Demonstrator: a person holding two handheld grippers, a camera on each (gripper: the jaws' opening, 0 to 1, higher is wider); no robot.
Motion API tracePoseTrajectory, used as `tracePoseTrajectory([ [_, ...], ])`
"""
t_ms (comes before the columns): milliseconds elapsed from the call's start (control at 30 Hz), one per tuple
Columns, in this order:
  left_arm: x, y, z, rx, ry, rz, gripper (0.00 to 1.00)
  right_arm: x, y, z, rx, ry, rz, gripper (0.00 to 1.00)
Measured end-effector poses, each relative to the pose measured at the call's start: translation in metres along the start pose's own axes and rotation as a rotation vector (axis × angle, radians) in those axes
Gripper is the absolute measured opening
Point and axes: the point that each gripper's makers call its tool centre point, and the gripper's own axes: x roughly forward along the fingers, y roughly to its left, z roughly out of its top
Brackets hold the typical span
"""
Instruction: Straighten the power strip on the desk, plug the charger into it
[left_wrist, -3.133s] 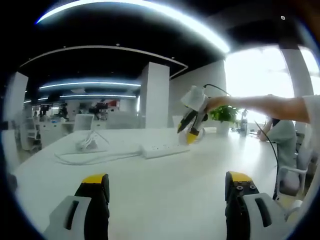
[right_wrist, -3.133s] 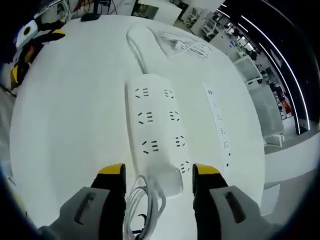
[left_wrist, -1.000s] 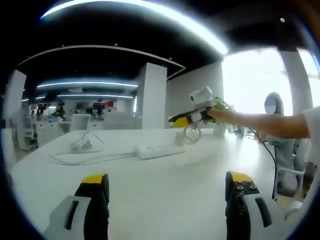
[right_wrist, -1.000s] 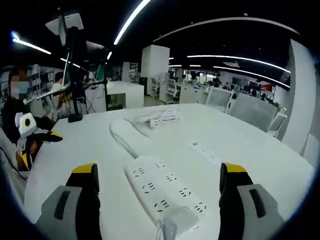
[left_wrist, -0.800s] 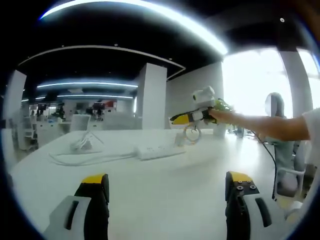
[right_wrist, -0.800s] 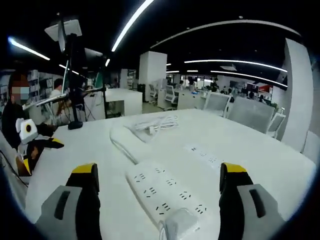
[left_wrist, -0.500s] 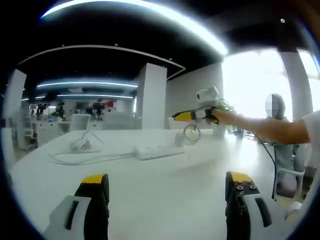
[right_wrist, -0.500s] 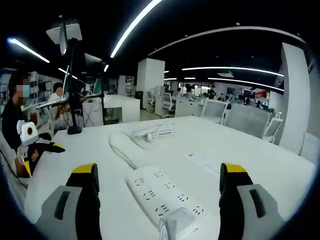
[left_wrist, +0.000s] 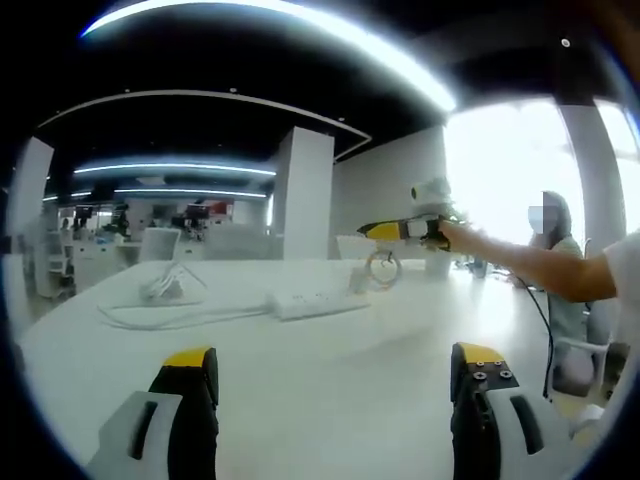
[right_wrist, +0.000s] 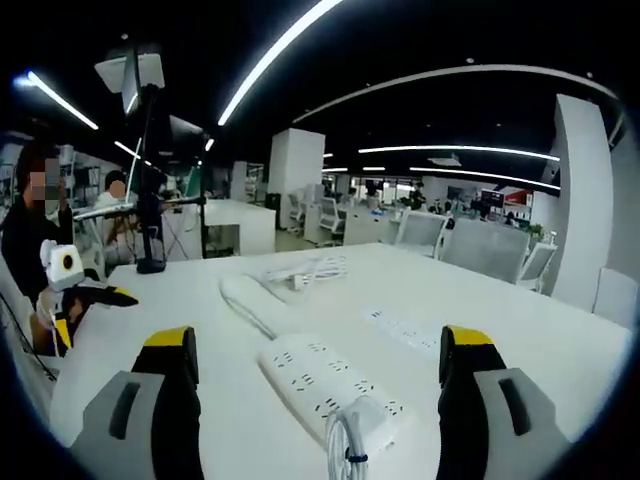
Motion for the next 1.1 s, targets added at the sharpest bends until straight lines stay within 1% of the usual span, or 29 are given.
tracePoseTrajectory([
  [67,0.0,0.0,0.0,-0.003,-0.002,0.0,0.99,-0.006,-0.002,0.001,-0.007,-0.017,-0.016,1.0],
  [467,0.002,0.001,-0.002,-0.008,0.0,-0.003,0.99,-0.03,-0.002,0.007,0.004,-0.059,-0.041,1.0],
  [733,0.001,0.003,-0.001,-0.012,-0.006,-0.001,0.99,-0.044,0.001,0.007,-0.002,-0.074,-0.068,1.0],
  [1100,0.003,0.0,-0.001,-0.019,-0.008,-0.011,0.99,-0.063,0.005,0.002,0.041,-0.104,-0.105,1.0],
])
